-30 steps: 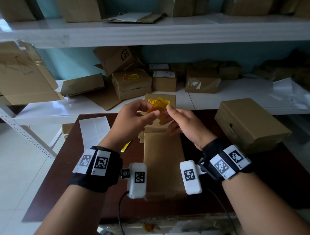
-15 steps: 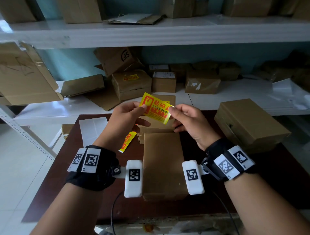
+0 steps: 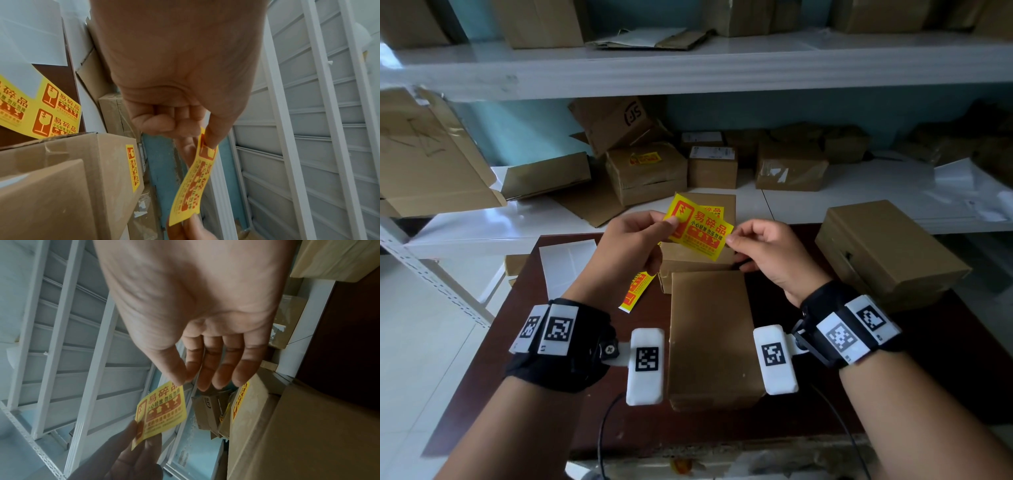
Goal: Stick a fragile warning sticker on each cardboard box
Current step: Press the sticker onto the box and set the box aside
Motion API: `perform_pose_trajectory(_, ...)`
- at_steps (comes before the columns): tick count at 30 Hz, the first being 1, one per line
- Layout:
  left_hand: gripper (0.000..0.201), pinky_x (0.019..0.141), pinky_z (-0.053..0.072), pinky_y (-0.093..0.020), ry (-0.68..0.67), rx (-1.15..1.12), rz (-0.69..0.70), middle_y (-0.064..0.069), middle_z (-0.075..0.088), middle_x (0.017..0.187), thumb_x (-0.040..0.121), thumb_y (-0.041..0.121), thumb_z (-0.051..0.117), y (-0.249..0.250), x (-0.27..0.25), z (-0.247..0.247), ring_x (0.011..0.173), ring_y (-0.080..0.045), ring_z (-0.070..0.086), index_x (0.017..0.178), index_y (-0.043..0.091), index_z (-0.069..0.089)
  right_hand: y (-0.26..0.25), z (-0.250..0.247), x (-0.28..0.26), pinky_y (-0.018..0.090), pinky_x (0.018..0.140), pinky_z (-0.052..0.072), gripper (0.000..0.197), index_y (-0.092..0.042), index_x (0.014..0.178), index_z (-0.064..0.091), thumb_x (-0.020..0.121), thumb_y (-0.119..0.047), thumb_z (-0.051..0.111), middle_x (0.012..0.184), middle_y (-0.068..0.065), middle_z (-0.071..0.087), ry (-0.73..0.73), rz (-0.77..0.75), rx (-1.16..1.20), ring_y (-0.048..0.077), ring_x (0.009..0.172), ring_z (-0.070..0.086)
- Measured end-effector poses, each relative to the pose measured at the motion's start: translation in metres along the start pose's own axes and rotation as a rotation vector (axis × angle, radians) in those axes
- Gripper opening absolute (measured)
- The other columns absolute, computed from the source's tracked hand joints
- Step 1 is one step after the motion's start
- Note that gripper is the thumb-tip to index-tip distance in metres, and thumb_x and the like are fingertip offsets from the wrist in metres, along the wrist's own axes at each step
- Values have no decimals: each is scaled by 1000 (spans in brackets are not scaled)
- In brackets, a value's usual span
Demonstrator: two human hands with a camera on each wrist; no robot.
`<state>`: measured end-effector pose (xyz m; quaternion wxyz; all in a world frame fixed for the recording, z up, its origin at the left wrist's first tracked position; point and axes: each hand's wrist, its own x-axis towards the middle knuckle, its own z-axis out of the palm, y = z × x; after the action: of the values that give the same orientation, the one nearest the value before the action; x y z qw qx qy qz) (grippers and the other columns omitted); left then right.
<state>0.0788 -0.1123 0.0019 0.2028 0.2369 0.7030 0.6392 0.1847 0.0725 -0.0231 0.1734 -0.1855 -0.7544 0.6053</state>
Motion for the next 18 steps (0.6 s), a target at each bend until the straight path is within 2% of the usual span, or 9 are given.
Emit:
perform_pose_trajectory(3,21,46,33,-24,21,9,-2,-8,69,80,97,22,61,-2,1,-1,45,-15,39,89,3,69,0,0,-2,26,64,51,8,-10,85,65,93,-12,66,86,7,65,-31,-7,-13,18,78,59)
perform_pose_trajectory(5,24,47,33,-25,21,18,-4,-9,68,81,97,22,61,-2,1,0,45,-16,39,93,-1,68,0,1,-2,27,64,51,9,-11,84,64,93,-13,66,86,7,64,-44,-7,-9,18,79,59)
perform_pose_trajectory(10,18,45,39,-23,12,-5,-2,-3,69,76,98,20,60,-3,0,2,46,-13,46,89,7,70,0,1,-2,27,65,52,13,-4,97,65,93,-17,67,90,9,64,-66,12,5,15,77,61)
perform_pose_trajectory(15,17,47,44,-23,0,-30,-13,-10,73,89,98,20,61,-4,2,3,50,-14,57,88,9,70,4,1,-1,28,66,51,8,-11,87,65,94,-15,66,90,10,65,-63,16,-40,15,78,61)
perform_pose_trajectory(18,17,47,44,-23,-12,-34,-14,-9,72,88,97,20,61,-5,3,5,53,-16,59,88,9,69,4,0,-1,27,65,51,7,-12,87,64,94,-15,66,88,9,65,-54,15,-21,15,76,61)
